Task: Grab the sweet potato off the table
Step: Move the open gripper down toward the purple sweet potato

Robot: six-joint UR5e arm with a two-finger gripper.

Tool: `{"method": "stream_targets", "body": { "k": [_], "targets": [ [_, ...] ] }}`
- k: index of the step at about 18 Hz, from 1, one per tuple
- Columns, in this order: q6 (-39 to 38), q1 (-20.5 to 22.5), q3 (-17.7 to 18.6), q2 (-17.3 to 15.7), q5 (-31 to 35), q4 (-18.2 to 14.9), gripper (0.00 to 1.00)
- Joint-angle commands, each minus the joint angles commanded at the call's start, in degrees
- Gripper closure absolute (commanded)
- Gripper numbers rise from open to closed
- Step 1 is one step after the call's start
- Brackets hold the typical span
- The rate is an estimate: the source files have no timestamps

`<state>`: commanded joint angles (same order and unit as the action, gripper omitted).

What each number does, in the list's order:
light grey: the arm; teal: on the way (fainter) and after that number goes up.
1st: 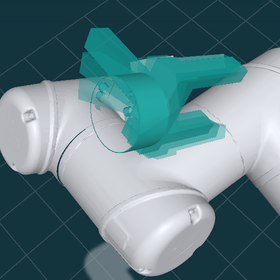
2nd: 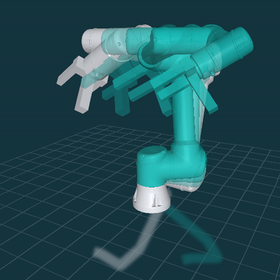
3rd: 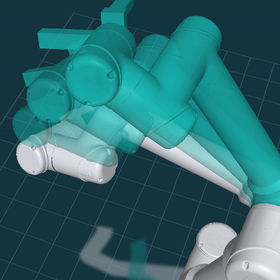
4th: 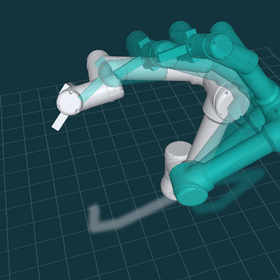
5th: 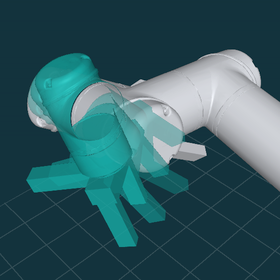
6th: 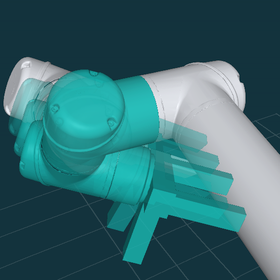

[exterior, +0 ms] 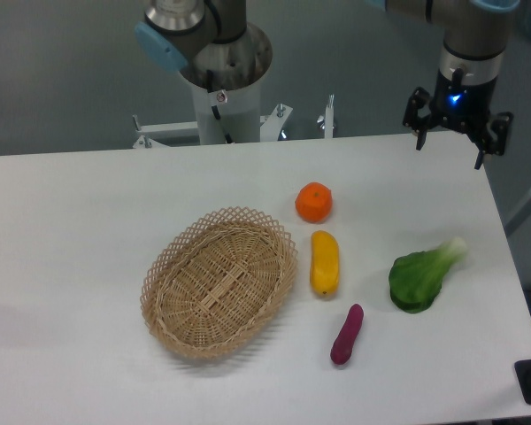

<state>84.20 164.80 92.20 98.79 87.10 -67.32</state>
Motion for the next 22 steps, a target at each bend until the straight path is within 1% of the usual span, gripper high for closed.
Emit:
{"method": "stream_targets", "body": {
  "k": [2,6,13,15,16,19,22],
  "targets": [
    [0.0,-0.2,0.1,0.1,0.0,0.2,0.00],
    [0.0,-0.3,0.1,0.4,-0.1,1.7,0.00],
    [-1.0,-0.8,0.1,1.0,-0.2,1.9,0.00],
    [-1.2,-1.8,0.1,1.6,-0.2,3.2,0.00],
    [-2.3,-2.4,0.3,1.9,-0.2,3.7,0.00],
    [-8.9,-5.4,0.1,4.0,-0.2,5.6,0.00],
    [-17.6,-8.3,0.1,6.8,-0.3,9.6,0.00]
  ]
}}
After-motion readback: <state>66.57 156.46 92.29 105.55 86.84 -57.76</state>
